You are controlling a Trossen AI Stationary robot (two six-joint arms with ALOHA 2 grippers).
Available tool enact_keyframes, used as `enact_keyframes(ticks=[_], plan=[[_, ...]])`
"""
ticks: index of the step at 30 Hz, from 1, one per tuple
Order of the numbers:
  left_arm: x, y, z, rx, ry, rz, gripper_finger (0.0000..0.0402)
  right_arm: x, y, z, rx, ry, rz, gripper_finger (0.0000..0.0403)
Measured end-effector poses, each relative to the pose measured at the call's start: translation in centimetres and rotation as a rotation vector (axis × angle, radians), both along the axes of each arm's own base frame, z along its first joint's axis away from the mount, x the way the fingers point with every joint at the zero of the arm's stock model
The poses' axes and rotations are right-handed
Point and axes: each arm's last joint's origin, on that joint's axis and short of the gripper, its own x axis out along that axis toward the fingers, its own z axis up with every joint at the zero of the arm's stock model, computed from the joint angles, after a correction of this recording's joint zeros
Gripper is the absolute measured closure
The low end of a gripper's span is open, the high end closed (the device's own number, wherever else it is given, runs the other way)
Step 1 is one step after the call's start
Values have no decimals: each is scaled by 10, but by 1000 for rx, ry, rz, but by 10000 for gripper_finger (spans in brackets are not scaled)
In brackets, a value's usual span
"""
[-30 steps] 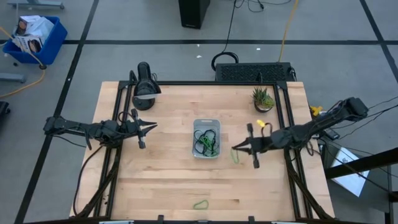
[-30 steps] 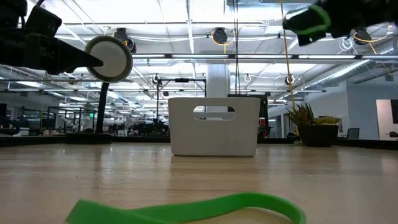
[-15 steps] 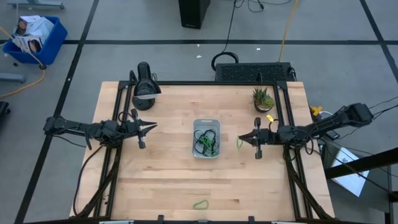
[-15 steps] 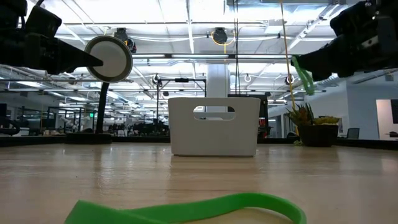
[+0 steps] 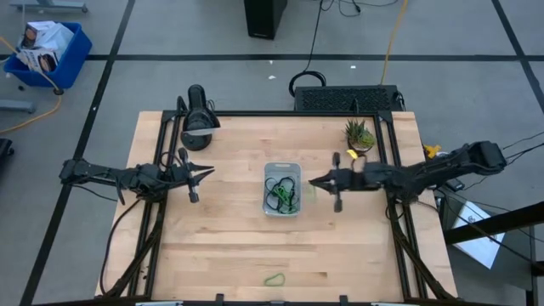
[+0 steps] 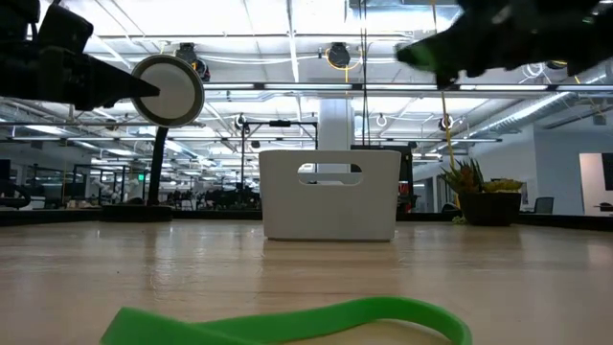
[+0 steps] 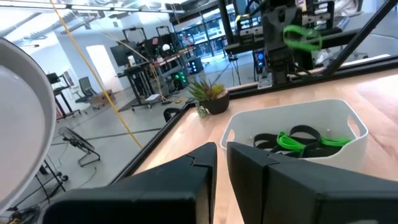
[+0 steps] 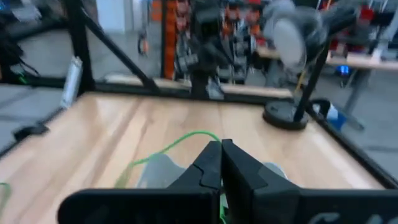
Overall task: Pick and place rubber bands into bin
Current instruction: Put the green rubber band into the gray bin
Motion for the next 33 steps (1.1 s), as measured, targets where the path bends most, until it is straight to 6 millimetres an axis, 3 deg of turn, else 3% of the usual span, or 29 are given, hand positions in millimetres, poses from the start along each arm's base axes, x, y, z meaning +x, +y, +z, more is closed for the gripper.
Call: enact_keyframes(ticks=[7,12,17,28,33], plan=[[0,0,0,18,3,1,355,62,-5,-4,-6,226,22,403],[0,0,0,19,9,0,355,89,-12,-20,-2,340,-7,403],[0,0,-1,19,12,0,355,96,-17,-29,10,374,-27,385],[0,0,-1,20,12,0,355,97,-22,-30,84,370,-63,230],[0,0,-1,19,12,0,355,93,-21,-17,67,318,-45,208]])
